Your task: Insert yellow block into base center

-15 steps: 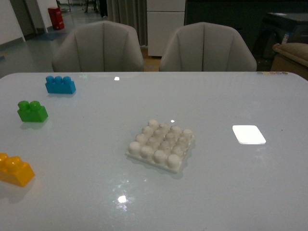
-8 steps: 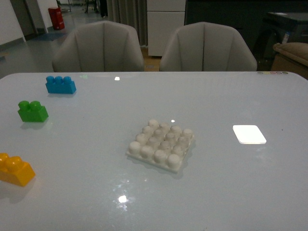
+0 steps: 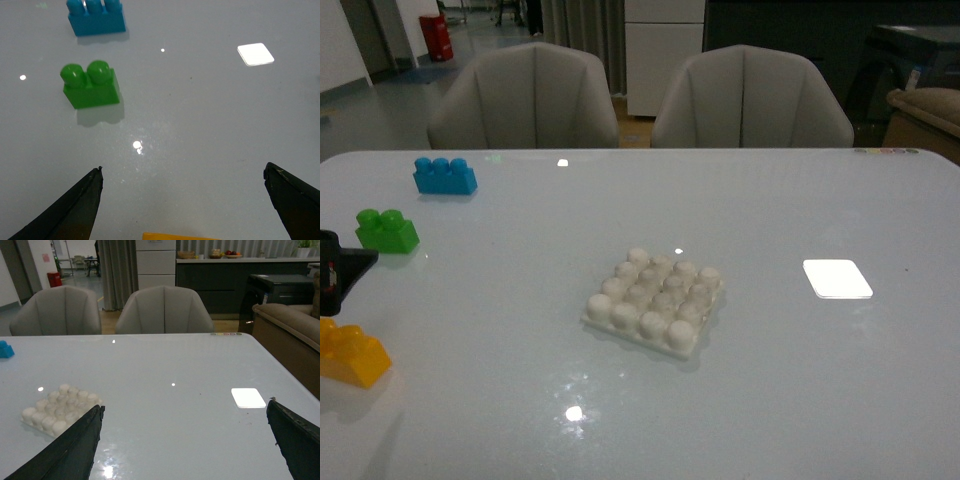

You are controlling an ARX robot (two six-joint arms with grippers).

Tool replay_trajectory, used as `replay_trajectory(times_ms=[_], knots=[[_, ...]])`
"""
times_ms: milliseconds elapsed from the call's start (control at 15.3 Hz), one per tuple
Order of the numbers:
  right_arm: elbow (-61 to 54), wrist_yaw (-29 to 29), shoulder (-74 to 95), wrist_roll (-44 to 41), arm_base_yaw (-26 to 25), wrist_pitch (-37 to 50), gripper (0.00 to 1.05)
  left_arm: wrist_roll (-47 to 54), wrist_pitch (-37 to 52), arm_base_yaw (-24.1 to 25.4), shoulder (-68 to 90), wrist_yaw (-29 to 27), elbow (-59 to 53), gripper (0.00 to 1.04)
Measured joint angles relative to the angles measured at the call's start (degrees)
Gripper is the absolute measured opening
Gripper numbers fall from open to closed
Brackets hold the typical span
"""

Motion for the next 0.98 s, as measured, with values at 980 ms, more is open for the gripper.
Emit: replay_trajectory(times_ms=[980], knots=[[0.0,0.0,0.0,0.0,0.0,0.02,0.98,1.03,-3.76,4.66,8.66,7.8,1.99,0.98]])
